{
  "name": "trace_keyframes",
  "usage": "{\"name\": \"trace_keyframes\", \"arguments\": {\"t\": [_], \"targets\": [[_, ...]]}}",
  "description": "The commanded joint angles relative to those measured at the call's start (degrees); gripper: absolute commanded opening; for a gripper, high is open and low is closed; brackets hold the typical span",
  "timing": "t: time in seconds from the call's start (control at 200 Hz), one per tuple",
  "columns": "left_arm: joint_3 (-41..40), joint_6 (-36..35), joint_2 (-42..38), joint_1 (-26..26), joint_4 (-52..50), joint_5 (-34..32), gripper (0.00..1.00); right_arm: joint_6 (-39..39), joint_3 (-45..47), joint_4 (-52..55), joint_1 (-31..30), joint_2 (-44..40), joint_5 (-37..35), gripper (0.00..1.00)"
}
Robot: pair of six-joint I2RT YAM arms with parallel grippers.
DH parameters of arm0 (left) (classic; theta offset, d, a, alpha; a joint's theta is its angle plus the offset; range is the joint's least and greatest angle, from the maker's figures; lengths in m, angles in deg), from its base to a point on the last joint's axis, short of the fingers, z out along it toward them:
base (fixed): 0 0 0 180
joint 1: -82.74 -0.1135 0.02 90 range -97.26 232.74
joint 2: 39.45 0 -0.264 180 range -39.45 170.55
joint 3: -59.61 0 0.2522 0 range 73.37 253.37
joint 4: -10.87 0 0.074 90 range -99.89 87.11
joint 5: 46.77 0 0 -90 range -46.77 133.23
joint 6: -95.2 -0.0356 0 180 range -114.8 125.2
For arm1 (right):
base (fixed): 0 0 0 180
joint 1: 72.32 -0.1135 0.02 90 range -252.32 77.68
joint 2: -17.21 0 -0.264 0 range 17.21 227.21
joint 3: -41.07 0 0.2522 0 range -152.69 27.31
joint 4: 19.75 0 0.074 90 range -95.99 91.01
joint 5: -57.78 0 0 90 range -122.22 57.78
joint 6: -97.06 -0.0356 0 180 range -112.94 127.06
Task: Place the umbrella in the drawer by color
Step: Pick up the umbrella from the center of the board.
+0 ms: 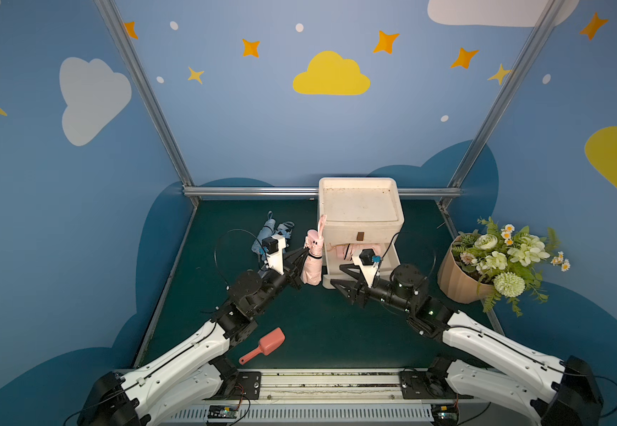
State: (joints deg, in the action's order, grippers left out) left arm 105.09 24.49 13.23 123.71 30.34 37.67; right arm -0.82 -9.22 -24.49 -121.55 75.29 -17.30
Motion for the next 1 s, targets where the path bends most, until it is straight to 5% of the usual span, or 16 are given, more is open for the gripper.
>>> {"name": "trace_keyframes", "arguments": {"t": [0.0, 0.31, 0.395, 0.531, 0.681, 0.796, 0.881, 0.996], "targets": [[2.7, -0.4, 1.0, 1.0, 10.7, 1.3, 0.02, -2.9, -1.7, -10.3, -0.4, 2.6, 2.5, 0.60], [3.2, -0.4, 5.0, 3.1, 15.1, 1.5, 0.02, -3.0, -3.8, -13.9, -1.0, 6.6, 4.7, 0.50], [3.2, -0.4, 5.1, 3.5, 15.3, 1.6, 0.02, -2.4, -4.0, -13.0, -1.0, 6.5, 4.9, 0.38], [3.0, -0.7, 4.4, 3.9, 14.6, 2.1, 0.02, -1.3, -4.1, -11.2, -1.0, 5.6, 4.0, 0.03], [2.9, -0.5, 3.1, 4.1, 10.7, 2.3, 0.03, 0.7, -4.4, -6.2, -1.0, 2.9, -0.6, 0.00], [2.7, -0.3, 0.2, 4.1, 3.1, -1.6, 0.38, 3.8, -5.2, 2.5, -1.0, -1.7, -8.0, 0.00], [2.0, -0.9, -3.0, 4.1, -3.2, -5.1, 0.69, 15.0, -6.2, 9.7, -0.7, -5.5, -9.2, 0.00], [0.5, -2.7, -8.0, 4.1, -12.7, -9.0, 0.81, 31.0, -12.5, 27.7, 0.1, -8.9, -13.7, 0.00]]}}
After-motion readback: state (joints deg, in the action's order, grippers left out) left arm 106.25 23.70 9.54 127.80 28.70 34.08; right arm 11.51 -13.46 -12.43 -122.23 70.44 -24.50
